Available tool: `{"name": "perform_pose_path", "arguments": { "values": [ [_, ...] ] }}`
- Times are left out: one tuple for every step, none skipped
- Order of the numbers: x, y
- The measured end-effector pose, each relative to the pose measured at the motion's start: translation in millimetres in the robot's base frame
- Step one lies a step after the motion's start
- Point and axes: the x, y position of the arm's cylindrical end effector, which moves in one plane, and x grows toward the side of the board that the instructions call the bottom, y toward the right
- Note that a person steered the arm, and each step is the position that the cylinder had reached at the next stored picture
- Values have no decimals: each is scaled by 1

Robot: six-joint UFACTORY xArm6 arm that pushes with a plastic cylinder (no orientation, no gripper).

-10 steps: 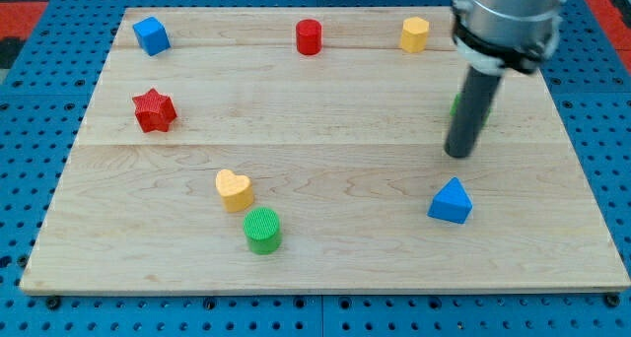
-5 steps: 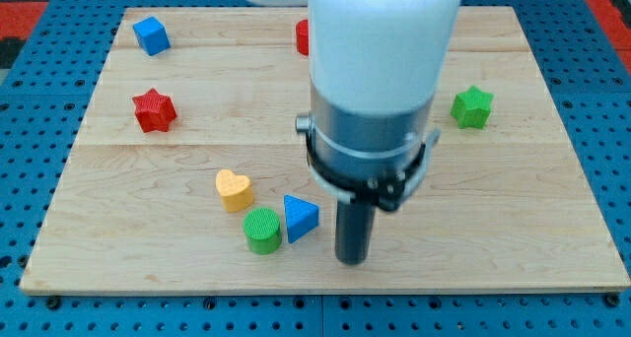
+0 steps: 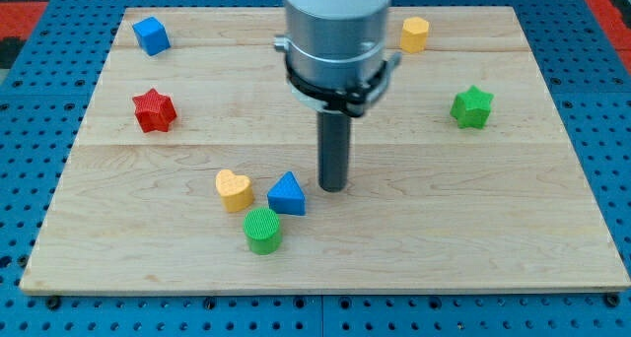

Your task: Push the triangle at the bottom left of the board

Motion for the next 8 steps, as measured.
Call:
{"name": "perform_pose_path", "arguments": {
  "values": [
    [16,12],
    [16,12],
    [16,3],
    [7,-22],
    [-10,-44],
    [3,-24],
    [27,-38],
    [17,-95]
  ]
}}
